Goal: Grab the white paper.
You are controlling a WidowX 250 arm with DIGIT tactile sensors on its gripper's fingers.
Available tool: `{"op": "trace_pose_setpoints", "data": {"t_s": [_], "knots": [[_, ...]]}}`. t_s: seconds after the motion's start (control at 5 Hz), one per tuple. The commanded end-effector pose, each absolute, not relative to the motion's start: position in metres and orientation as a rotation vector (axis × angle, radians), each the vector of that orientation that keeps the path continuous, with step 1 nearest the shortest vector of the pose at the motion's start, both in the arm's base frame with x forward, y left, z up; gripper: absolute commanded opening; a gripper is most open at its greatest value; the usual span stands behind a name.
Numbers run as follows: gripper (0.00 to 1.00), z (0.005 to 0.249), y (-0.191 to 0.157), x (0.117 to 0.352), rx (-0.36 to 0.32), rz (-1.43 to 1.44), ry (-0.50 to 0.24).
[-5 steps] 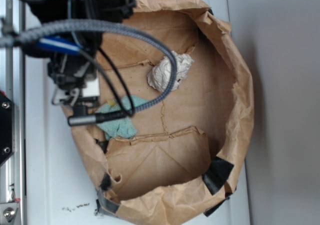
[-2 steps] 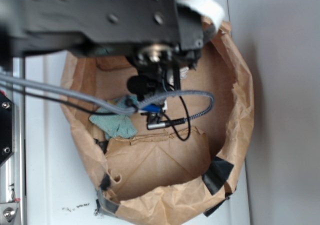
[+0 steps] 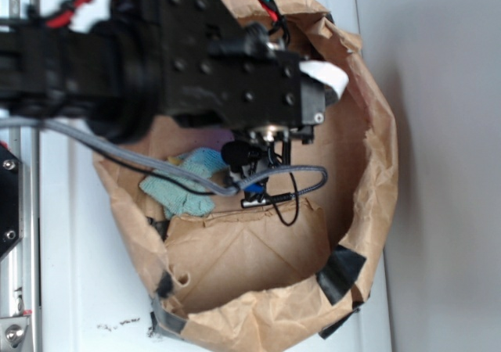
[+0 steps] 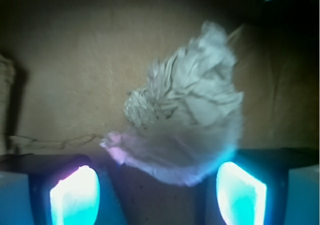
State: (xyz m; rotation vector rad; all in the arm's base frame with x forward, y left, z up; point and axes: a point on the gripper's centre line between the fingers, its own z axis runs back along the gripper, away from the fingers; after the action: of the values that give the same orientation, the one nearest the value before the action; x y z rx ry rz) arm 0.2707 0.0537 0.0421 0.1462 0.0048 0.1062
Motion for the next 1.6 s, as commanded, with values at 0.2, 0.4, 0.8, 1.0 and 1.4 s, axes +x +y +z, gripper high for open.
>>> {"op": "trace_pose_setpoints", "data": {"t_s": [0.2, 0.4, 0.8, 1.0, 1.4], "knots": [[1.0, 0.038, 0.049, 0.263, 0.116, 0.457, 0.066], [0.0, 0.031, 0.045, 0.272, 0.106, 0.516, 0.063], [0.0, 0.046, 0.048, 0.273, 0.053, 0.48, -0.006], [1.0, 0.046, 0.048, 0.273, 0.053, 0.48, -0.006], [1.0, 0.046, 0.048, 0.273, 0.053, 0.48, -0.006]]}}
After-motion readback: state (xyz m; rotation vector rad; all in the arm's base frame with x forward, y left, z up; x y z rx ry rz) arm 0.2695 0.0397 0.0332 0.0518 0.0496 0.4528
